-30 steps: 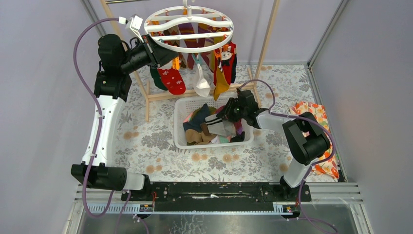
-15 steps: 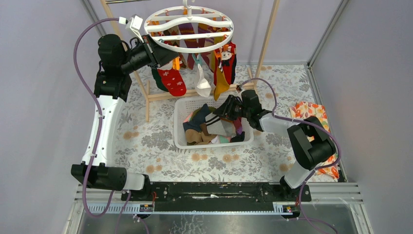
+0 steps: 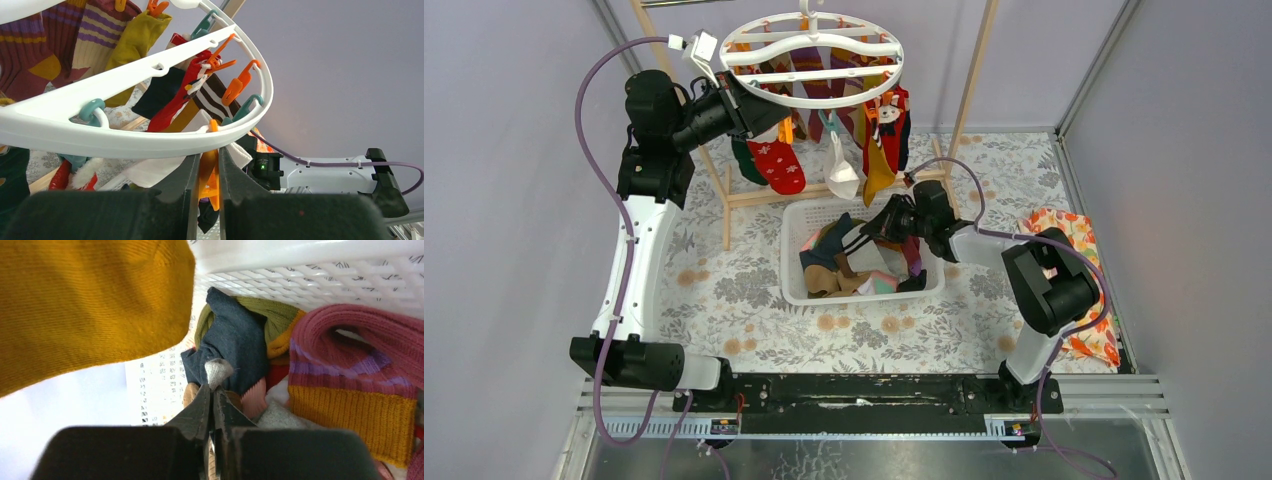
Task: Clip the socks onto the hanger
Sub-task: Pick up the sock from the bin, then clamp the sock onto the hanger.
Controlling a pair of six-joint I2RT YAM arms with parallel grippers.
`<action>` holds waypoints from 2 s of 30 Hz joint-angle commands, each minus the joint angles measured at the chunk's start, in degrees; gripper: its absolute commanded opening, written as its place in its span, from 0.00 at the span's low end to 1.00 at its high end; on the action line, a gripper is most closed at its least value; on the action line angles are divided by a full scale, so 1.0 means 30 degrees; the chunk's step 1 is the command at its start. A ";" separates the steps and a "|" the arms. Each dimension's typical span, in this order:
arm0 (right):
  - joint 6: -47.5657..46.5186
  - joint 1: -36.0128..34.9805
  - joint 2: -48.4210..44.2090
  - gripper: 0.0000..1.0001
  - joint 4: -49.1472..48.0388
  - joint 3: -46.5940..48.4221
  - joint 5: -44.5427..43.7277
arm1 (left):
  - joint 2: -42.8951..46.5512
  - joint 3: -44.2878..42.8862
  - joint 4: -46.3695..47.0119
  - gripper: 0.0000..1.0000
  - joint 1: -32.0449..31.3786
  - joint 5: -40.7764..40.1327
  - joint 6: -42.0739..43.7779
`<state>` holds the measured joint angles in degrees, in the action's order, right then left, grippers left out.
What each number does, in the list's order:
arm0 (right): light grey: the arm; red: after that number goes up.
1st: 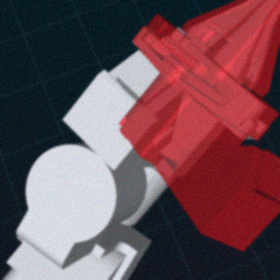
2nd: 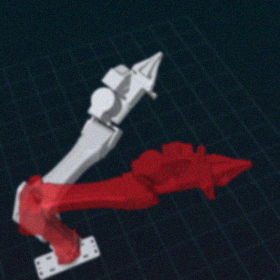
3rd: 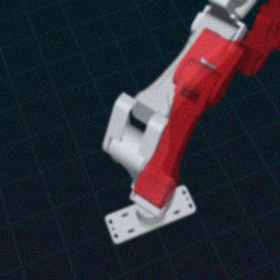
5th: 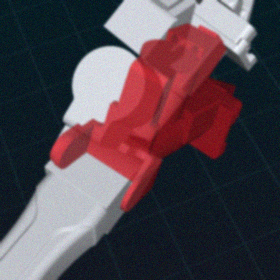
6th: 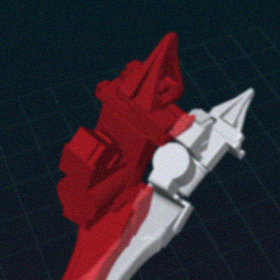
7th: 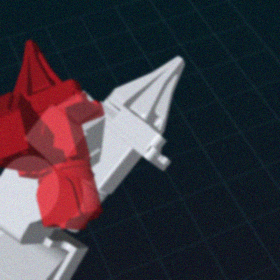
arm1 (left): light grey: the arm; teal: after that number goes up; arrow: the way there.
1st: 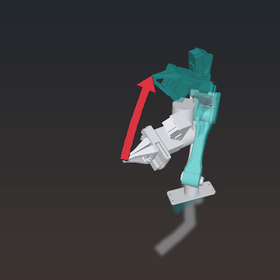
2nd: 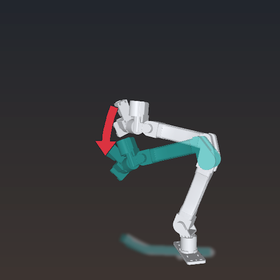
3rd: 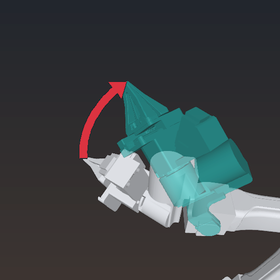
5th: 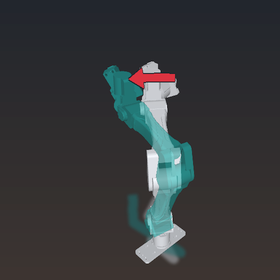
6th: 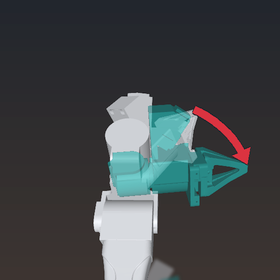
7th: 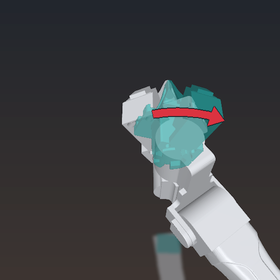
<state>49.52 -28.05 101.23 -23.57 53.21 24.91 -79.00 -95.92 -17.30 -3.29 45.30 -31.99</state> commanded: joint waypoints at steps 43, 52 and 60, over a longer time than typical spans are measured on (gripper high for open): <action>0.0678 -0.5390 -0.1224 0.00 -2.0885 0.4840 -0.0655 | 0.0935 0.3731 0.9703 0.06 0.0012 0.4891 -0.9292; 0.1748 -0.4839 -0.0364 0.00 -2.1804 0.4937 -0.1573 | 0.0993 0.4137 1.0656 0.06 0.0128 0.5233 -1.0016; 0.2346 -0.4416 -0.0084 0.00 -2.2189 0.5056 -0.2023 | 0.0963 0.4194 1.0974 0.06 0.0145 0.5321 -1.0281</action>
<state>55.11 -42.26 100.66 -84.66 65.43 20.88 -78.02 -83.72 11.09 -2.72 56.21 -61.80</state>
